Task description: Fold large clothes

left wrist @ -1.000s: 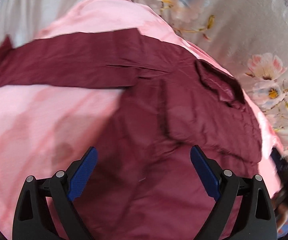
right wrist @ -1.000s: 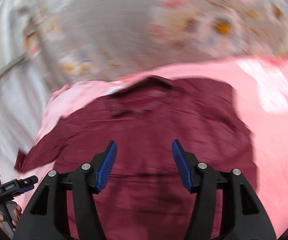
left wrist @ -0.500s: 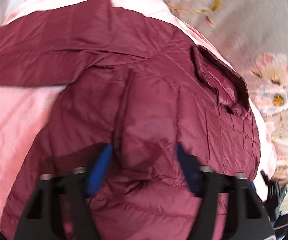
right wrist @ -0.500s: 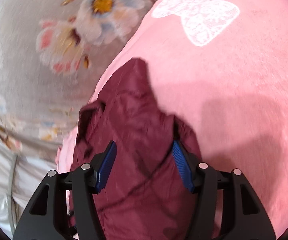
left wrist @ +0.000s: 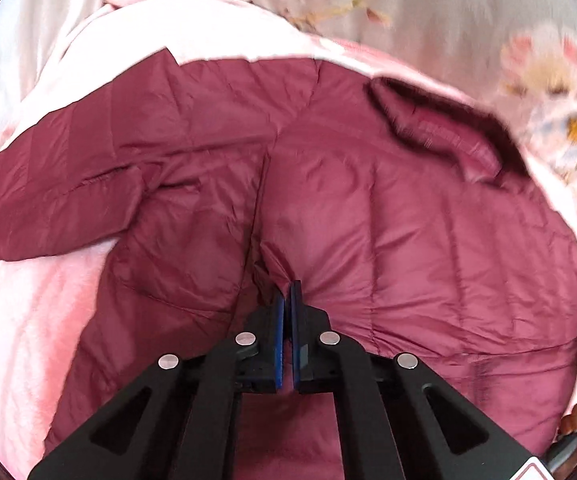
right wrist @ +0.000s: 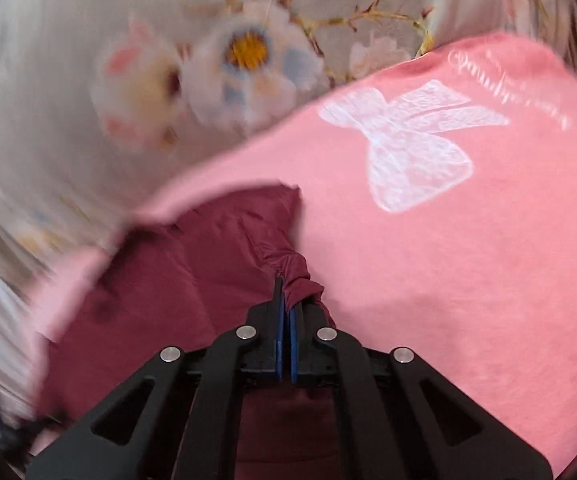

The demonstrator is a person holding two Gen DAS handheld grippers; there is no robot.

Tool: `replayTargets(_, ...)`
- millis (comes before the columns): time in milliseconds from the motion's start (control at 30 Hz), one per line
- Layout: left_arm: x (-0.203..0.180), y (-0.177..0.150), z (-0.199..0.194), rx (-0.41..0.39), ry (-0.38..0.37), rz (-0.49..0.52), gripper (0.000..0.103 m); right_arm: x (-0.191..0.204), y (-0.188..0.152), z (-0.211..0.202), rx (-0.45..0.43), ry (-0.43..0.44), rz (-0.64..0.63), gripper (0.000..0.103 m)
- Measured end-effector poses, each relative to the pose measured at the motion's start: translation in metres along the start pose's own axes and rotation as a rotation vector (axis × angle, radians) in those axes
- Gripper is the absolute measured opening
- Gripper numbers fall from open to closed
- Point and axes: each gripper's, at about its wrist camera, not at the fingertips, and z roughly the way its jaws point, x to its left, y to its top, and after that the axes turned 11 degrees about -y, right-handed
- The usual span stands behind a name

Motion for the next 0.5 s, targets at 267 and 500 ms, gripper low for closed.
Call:
replayTargets(267,-0.017,-0.012,0.011,-0.037,0.047,0.064,0.002,-0.018,-0.009,0.029,0.091,-0.069,-0.048,0.000)
replayTargets(500,-0.003,-0.011,-0.005,-0.065,0.115,0.057,0.025,-0.011,-0.002,-0.035,-0.001,-0.087,-0.124,0.011)
